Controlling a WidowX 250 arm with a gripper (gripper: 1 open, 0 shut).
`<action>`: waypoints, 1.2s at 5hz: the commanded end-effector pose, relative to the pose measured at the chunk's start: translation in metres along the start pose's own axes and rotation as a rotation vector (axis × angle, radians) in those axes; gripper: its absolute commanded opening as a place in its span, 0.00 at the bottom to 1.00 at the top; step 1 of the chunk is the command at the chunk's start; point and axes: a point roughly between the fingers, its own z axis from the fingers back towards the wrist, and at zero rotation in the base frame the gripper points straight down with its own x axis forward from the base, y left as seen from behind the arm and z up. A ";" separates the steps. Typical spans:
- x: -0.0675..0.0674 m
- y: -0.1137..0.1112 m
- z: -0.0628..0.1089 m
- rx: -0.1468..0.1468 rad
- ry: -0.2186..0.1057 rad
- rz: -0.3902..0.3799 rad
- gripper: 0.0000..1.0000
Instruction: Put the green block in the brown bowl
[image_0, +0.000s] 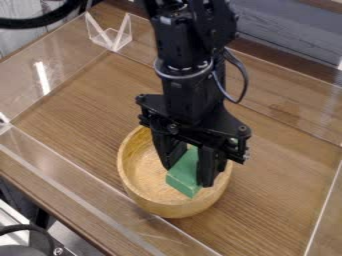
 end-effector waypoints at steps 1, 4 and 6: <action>0.005 0.001 0.003 -0.010 -0.026 0.004 0.00; 0.008 0.003 -0.001 -0.022 -0.021 0.007 0.00; 0.010 0.004 -0.001 -0.031 -0.018 0.009 0.00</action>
